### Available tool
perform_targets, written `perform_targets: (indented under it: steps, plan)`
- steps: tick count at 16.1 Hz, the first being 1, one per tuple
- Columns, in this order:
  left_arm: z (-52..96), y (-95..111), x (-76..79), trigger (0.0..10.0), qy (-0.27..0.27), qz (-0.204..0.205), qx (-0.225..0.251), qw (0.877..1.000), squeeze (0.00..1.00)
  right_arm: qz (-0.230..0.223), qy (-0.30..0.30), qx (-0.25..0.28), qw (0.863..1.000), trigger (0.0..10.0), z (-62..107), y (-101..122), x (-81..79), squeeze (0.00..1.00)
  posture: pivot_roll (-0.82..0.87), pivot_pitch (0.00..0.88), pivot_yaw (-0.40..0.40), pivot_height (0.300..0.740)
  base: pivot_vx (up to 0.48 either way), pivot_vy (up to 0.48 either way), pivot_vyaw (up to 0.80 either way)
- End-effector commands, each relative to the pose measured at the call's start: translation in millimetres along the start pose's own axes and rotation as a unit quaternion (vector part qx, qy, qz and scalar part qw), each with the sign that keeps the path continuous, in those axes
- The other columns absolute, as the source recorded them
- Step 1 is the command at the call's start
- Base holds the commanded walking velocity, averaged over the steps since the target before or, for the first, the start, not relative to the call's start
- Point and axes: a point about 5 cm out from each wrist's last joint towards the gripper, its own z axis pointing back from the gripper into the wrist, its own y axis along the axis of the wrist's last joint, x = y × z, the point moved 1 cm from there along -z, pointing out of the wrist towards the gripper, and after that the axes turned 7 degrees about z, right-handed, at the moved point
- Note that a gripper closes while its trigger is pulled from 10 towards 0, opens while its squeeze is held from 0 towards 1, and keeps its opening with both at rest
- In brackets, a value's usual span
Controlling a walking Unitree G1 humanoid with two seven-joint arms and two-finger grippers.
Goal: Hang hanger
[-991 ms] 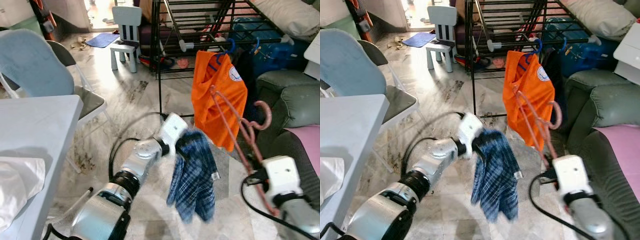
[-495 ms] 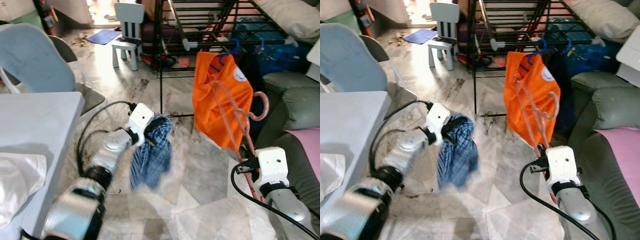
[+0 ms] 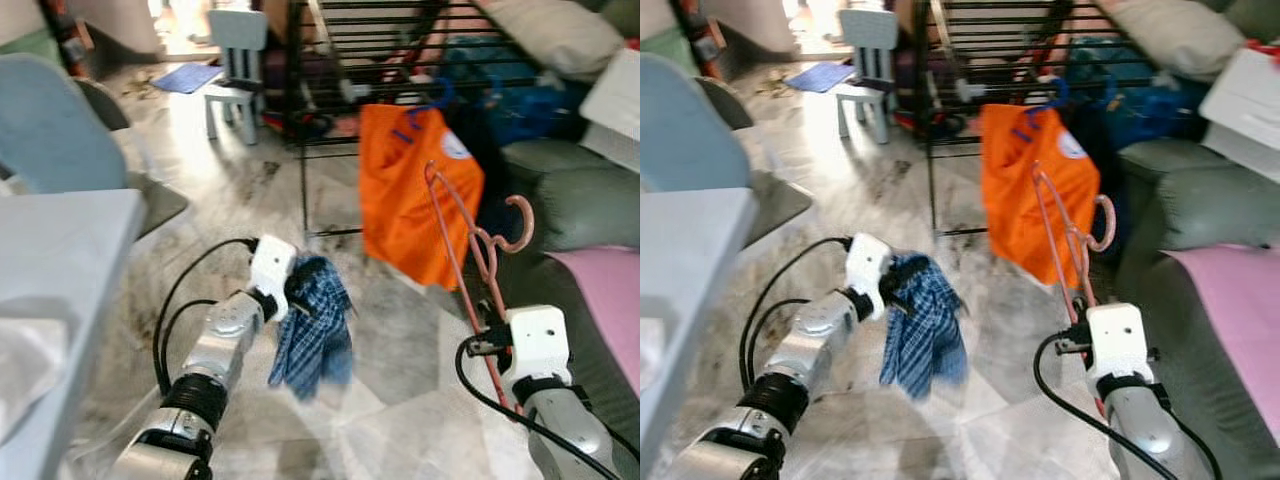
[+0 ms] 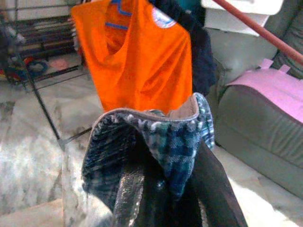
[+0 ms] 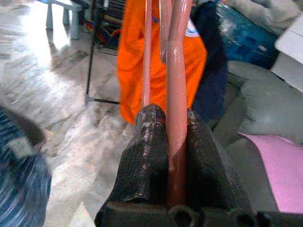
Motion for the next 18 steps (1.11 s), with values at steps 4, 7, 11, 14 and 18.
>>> perform_targets:
  steps: [4, 7, 11, 14, 18]
  plan:
    - [-3.6, 6, 6.1, 10.0, -0.008, -0.001, -0.003, 1.0, 0.0, 0.001, -0.003, -0.002, 1.0, 10.0, 1.6, -1, 0.9, 0.0, -0.02, 0.0, -0.014, 0.74, 0.0, -0.362, 0.0]
    - [-3.0, 5, 8.0, 10.0, -0.009, 0.012, -0.004, 1.0, 0.0, 0.002, -0.003, -0.01, 1.0, 10.0, 3.6, -3, 1.7, 0.0, -0.03, 0.0, -0.013, 0.74, 0.0, -0.107, 0.0]
    - [-3.0, 4, 7.5, 10.0, -0.008, 0.034, -0.009, 0.999, 0.0, -0.006, 0.004, -0.014, 1.0, 10.0, 3.0, -4, -2.6, 0.0, -0.02, 0.0, -0.013, 0.74, 0.0, 0.0, 0.0]
    - [-1.7, 5, 15.6, 10.0, -0.085, 0.036, -0.014, 0.996, 0.0, -0.008, 0.022, -0.009, 1.0, 10.0, 4.7, -2, -5.8, 0.0, -0.02, 0.0, -0.014, 0.74, 0.0, 0.0, 0.0]
    - [-10.9, 27, 7.2, 10.0, -0.184, -0.112, -0.067, 0.974, 0.0, 0.044, 0.075, -0.018, 0.996, 10.0, 10.0, -4, 15.8, 0.0, -0.03, 0.0, -0.009, 0.74, 0.0, 0.0, 0.0]
